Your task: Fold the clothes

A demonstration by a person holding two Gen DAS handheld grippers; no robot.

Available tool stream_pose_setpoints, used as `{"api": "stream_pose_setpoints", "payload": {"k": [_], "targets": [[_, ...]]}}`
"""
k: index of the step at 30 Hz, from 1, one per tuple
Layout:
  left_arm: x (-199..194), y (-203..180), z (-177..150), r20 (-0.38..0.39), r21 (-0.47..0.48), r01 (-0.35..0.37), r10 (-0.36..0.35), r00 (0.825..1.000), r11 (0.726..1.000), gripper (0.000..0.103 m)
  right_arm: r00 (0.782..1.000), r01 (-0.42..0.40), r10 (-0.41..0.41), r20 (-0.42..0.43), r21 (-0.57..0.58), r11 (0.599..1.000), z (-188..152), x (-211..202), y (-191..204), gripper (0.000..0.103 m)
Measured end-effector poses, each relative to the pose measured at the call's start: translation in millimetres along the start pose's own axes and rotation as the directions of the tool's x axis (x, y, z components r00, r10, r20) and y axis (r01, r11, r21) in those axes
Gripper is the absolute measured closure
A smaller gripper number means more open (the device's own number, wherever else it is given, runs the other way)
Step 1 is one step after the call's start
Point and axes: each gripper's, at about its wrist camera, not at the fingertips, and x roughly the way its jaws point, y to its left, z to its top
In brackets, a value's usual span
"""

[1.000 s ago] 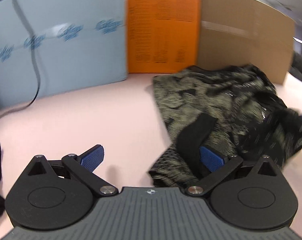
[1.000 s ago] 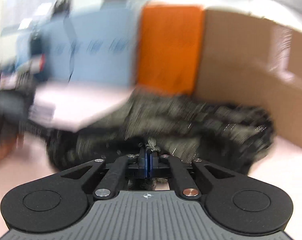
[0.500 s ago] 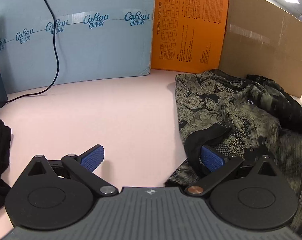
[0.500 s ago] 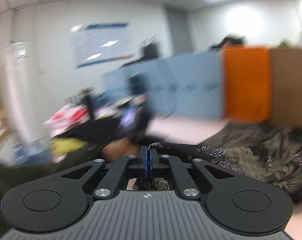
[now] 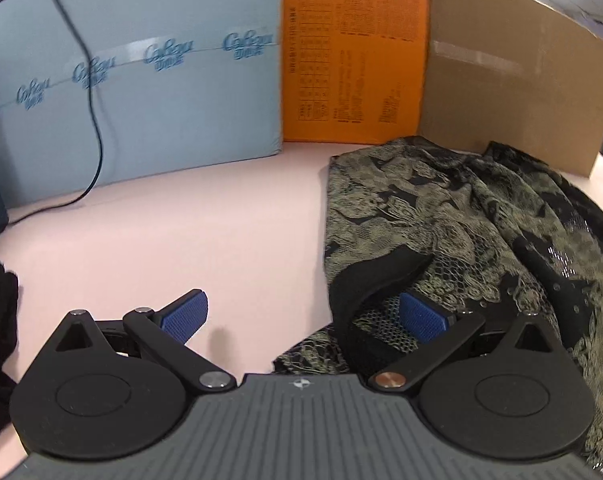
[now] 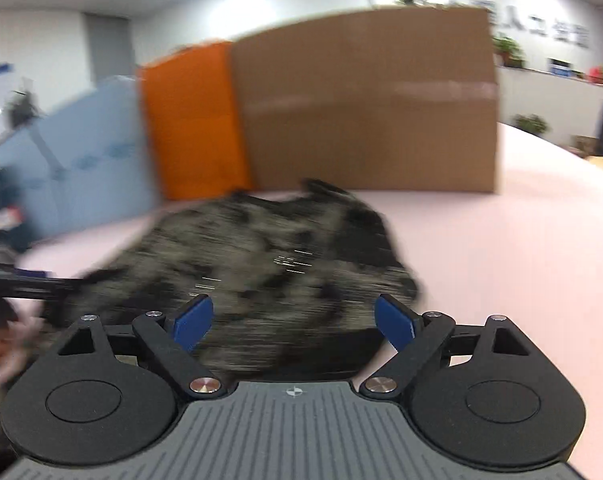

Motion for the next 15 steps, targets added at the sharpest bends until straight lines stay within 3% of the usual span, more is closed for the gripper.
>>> {"api": "stream_pose_setpoints", "payload": {"k": [3,7,10,13,15], "targets": [[1,-5,0,-0.002,0.024,-0.002,0.002,1.000,1.000,0.000,0.996,0.065,-0.063,-0.068,0.030,0.997,0,28,-22,0.016],[5,1,0,-0.023,-0.013,0.005,-0.005,1.000,1.000,0.000,0.994,0.048,-0.042,-0.096,0.066,0.997,-2,47,-34,0.012],[14,9,2,-0.059,-0.073,0.004,-0.008,0.998,0.997,0.000,0.996,-0.011,0.019,-0.091,0.093,0.996,-1,58,-30,0.013],[22,11,8,-0.069,-0.105,-0.031,0.024,0.997,0.994,0.000,0.995,-0.019,0.028,-0.099,0.083,0.996,3,69,-23,0.012],[31,6,12,-0.088,-0.072,-0.062,0.056,0.995,0.995,0.000,0.994,-0.025,0.033,-0.103,0.079,0.997,6,75,-22,0.010]]}}
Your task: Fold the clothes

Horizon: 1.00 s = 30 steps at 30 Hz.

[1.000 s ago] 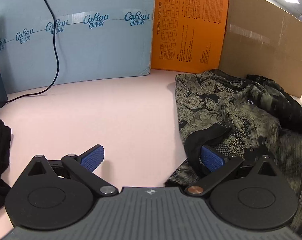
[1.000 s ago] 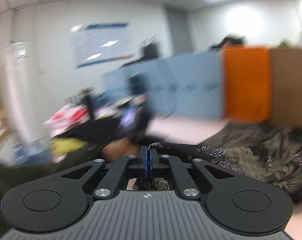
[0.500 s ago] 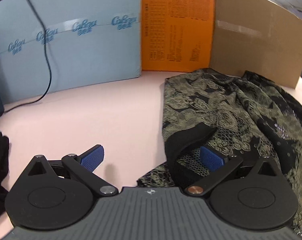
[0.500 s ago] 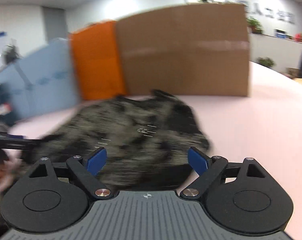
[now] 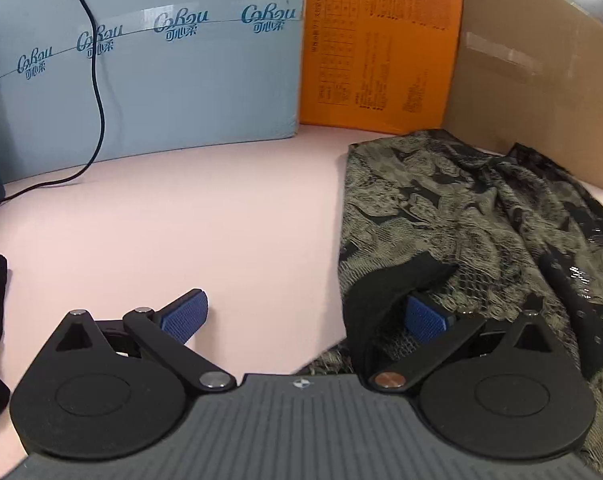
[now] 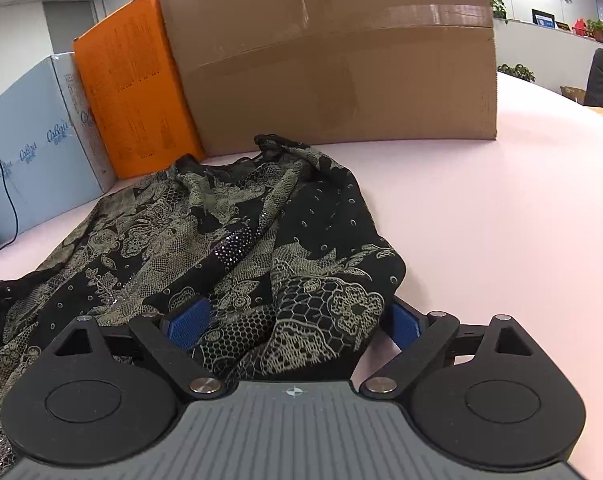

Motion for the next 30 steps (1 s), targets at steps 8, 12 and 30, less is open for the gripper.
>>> {"api": "stream_pose_setpoints", "payload": {"k": [8,12,30], "targets": [[16,-24,24,0.004,0.151,0.044,-0.045,0.999,0.988,0.097,0.998,-0.069,0.069,-0.005,0.026,0.997,18,22,-10,0.065],[14,-15,37,0.039,0.199,-0.022,0.015,0.999,0.980,0.099,0.997,-0.063,0.062,-0.044,-0.008,0.998,30,29,-17,0.099],[-54,116,9,0.140,0.019,-0.134,0.130,0.982,0.991,0.029,0.982,0.147,-0.159,0.103,0.118,0.982,15,-34,-81,0.055]]}}
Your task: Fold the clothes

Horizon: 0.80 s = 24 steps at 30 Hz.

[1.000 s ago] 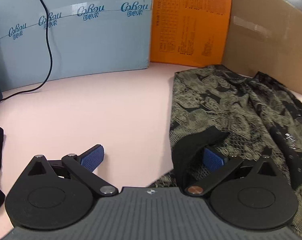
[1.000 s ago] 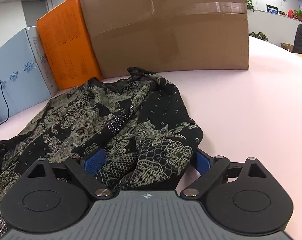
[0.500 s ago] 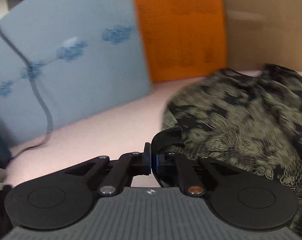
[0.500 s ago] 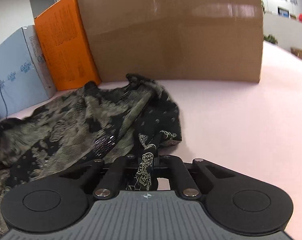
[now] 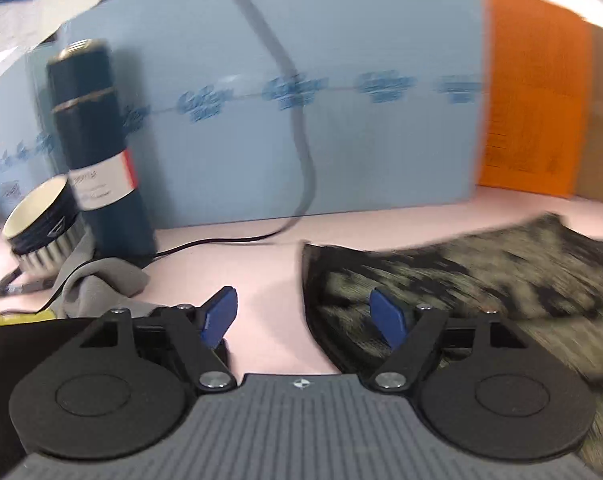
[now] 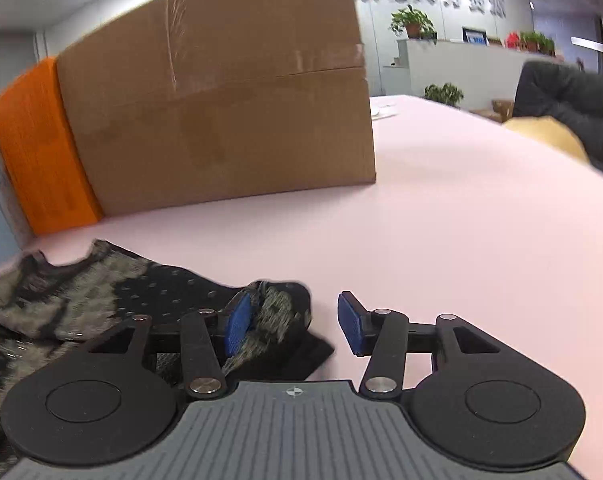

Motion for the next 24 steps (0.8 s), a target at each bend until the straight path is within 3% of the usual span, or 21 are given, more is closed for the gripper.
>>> {"api": "stream_pose_setpoints", "payload": {"k": [2,4,6,8,9,11,13,16,18,20,22,24], "targets": [[-20,-16,-11,0.032,0.119,0.128,-0.133,0.991,0.985,0.027,0.999,-0.051,0.051,-0.002,0.038,0.998,-12,-12,-3,0.047],[-40,-40,-25,0.042,0.281,0.255,-0.277,0.960,0.925,0.026,0.995,-0.100,0.100,-0.006,0.053,0.994,-23,-23,-2,0.036],[-56,-67,-39,0.042,0.442,0.328,-0.384,0.922,0.835,0.025,0.987,-0.159,0.160,-0.005,0.064,0.985,-31,-31,2,0.029],[-67,-93,-54,0.034,0.589,0.347,-0.452,0.892,0.730,0.022,0.979,-0.204,0.205,-0.008,0.077,0.976,-36,-34,4,0.024],[-69,-105,-60,0.025,0.648,0.343,-0.470,0.882,0.680,0.021,0.976,-0.215,0.217,-0.010,0.086,0.973,-37,-33,4,0.024],[-68,-124,-68,-0.016,0.703,0.349,-0.477,0.879,0.620,0.021,0.974,-0.222,0.225,-0.013,0.116,0.968,-36,-31,2,0.021],[-67,-129,-66,-0.023,0.697,0.368,-0.493,0.870,0.615,0.020,0.972,-0.233,0.237,-0.007,0.151,0.961,-37,-30,-3,0.020],[-63,-130,-58,-0.081,0.626,0.452,-0.524,0.848,0.635,0.020,0.967,-0.251,0.255,-0.001,0.171,0.953,-37,-30,-8,0.016],[-66,-126,-58,-0.070,0.612,0.462,-0.538,0.840,0.642,0.020,0.966,-0.254,0.258,-0.004,0.167,0.953,-37,-30,-8,0.015],[-69,-122,-60,-0.051,0.620,0.438,-0.523,0.851,0.651,0.019,0.966,-0.253,0.258,-0.009,0.161,0.954,-37,-29,-6,0.013],[-70,-117,-62,-0.047,0.629,0.401,-0.482,0.875,0.667,0.019,0.966,-0.254,0.259,-0.012,0.156,0.954,-37,-27,-5,0.011],[-75,-111,-63,-0.049,0.662,0.362,-0.444,0.895,0.657,0.019,0.965,-0.258,0.264,-0.013,0.156,0.953,-37,-26,-4,0.008]]}}
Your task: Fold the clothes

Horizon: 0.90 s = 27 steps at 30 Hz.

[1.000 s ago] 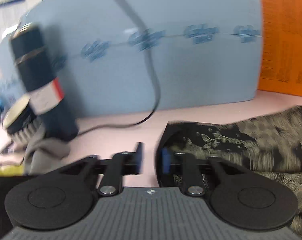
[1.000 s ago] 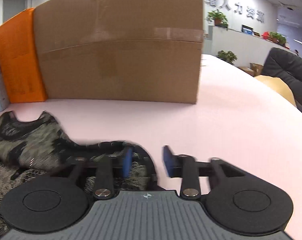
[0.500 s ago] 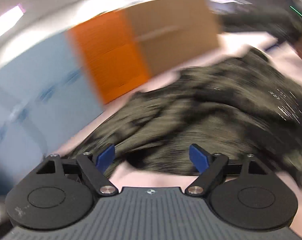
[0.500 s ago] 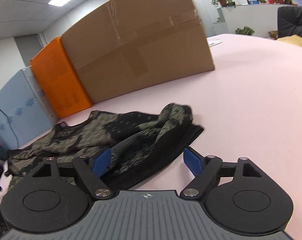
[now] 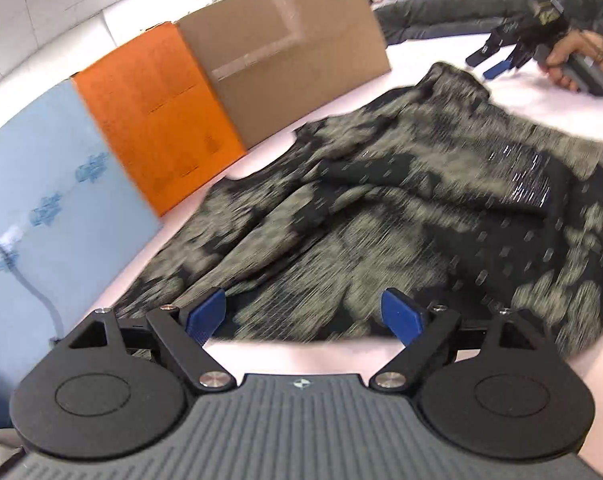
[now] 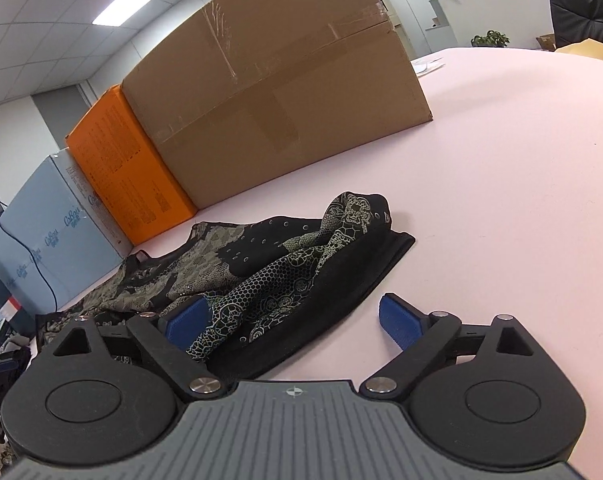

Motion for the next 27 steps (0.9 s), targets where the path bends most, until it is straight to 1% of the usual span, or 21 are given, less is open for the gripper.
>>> {"api": "stream_pose_setpoints", "payload": {"k": [2,3,5,6,7,8,9,10,11,13,15,16,17,18,19,20,21,24,25,27], "targets": [[-7,0,-3,-0.027,0.059,-0.021,0.023,0.999,0.998,0.019,1.000,-0.005,0.005,0.000,0.002,1.000,0,1,0,0.006],[-9,-3,-4,-0.036,0.100,-0.018,0.021,0.999,0.995,0.019,1.000,-0.007,0.007,0.000,0.002,1.000,0,2,0,0.005],[-12,-10,-5,-0.053,0.220,-0.003,0.015,0.999,0.976,0.019,1.000,-0.010,0.010,-0.001,0.003,1.000,0,3,0,0.003],[-14,-16,-6,-0.042,0.304,-0.009,0.022,0.999,0.953,0.019,1.000,-0.011,0.011,-0.001,0.003,1.000,1,3,0,0.002],[-16,-23,-7,-0.020,0.402,-0.023,0.034,0.999,0.915,0.019,1.000,-0.012,0.012,-0.002,0.003,1.000,1,4,0,0.002],[-16,-31,-9,0.001,0.503,-0.041,0.047,0.999,0.863,0.019,1.000,-0.012,0.012,-0.003,0.002,1.000,1,4,0,0.001],[-14,-38,-10,0.018,0.582,-0.057,0.057,0.998,0.811,0.019,1.000,-0.013,0.013,-0.003,0.002,1.000,1,4,0,0.001],[-12,-43,-8,0.028,0.625,-0.061,0.056,0.998,0.778,0.019,1.000,-0.014,0.014,-0.003,0.003,1.000,1,4,0,0.001],[-8,-45,-4,0.035,0.647,-0.061,0.050,0.998,0.760,0.019,1.000,-0.015,0.015,-0.003,0.004,1.000,1,4,-1,0.000],[1,-49,2,0.054,0.666,-0.065,0.038,0.998,0.743,0.019,1.000,-0.019,0.019,0.000,0.009,1.000,1,4,-2,0.000],[10,-49,9,0.075,0.649,-0.074,0.033,0.997,0.757,0.019,1.000,-0.025,0.025,0.003,0.016,1.000,1,3,-3,0.000],[15,-48,13,0.081,0.627,-0.080,0.037,0.996,0.775,0.025,1.000,-0.028,0.028,0.006,0.021,0.999,1,2,-4,0.000],[20,-46,17,0.079,0.596,-0.079,0.039,0.996,0.799,0.036,0.999,-0.033,0.032,0.008,0.026,0.999,1,2,-5,0.000],[25,-44,19,0.068,0.561,-0.065,0.033,0.997,0.826,0.075,0.999,-0.036,0.036,0.011,0.031,0.999,1,1,-6,0.001],[30,-42,21,0.052,0.521,-0.051,0.029,0.998,0.852,0.100,0.999,-0.039,0.039,0.016,0.037,0.999,0,1,-6,0.001],[32,-40,21,0.052,0.481,-0.042,0.019,0.998,0.876,0.103,0.999,-0.040,0.039,0.021,0.042,0.998,0,0,-7,0.001],[32,-39,20,0.069,0.447,-0.029,-0.002,0.998,0.894,0.102,0.999,-0.040,0.039,0.026,0.047,0.998,0,-1,-8,0.001],[17,-37,19,0.124,0.356,-0.010,-0.037,0.992,0.935,0.102,0.998,-0.044,0.042,0.036,0.060,0.997,0,-3,-9,0.001],[10,-35,19,0.152,0.316,-0.013,-0.037,0.988,0.949,0.102,0.998,-0.045,0.043,0.037,0.062,0.997,0,-4,-10,0.001],[-11,-25,19,0.225,0.207,-0.019,-0.029,0.974,0.978,0.102,0.998,-0.046,0.044,0.042,0.068,0.997,0,-4,-10,0.001]]}}
